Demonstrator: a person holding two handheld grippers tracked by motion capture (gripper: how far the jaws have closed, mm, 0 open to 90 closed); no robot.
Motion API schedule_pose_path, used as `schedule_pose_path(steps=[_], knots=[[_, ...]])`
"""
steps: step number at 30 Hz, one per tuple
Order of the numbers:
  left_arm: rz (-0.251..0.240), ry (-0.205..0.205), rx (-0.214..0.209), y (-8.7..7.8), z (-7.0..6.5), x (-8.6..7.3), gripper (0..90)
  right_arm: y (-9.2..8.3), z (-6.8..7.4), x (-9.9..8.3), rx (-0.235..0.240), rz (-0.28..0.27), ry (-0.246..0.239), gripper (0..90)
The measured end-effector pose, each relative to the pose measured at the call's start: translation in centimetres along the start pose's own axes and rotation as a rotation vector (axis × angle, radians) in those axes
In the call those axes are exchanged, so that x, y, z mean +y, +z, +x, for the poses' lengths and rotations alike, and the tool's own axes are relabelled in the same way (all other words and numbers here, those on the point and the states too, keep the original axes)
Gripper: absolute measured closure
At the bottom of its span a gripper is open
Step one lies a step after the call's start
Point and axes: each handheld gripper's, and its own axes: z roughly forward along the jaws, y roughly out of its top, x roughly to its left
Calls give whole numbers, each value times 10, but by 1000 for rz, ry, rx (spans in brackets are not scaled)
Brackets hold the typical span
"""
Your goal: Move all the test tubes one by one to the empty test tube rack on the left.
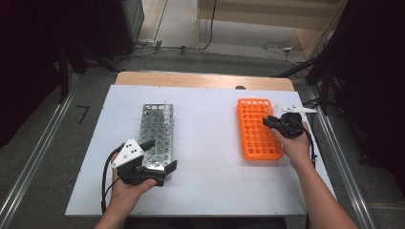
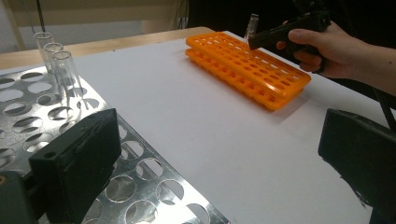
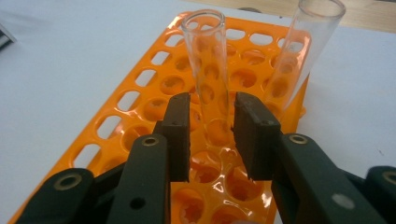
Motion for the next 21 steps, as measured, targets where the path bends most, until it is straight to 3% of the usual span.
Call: schedule_pose_path(steps=[11, 21], knots=[[5, -10, 3, 0, 1, 0, 0, 9, -2, 1, -19, 16, -20, 690], [5, -12, 4, 1, 1, 0, 0, 10, -2, 1, -23, -1, -49, 739]])
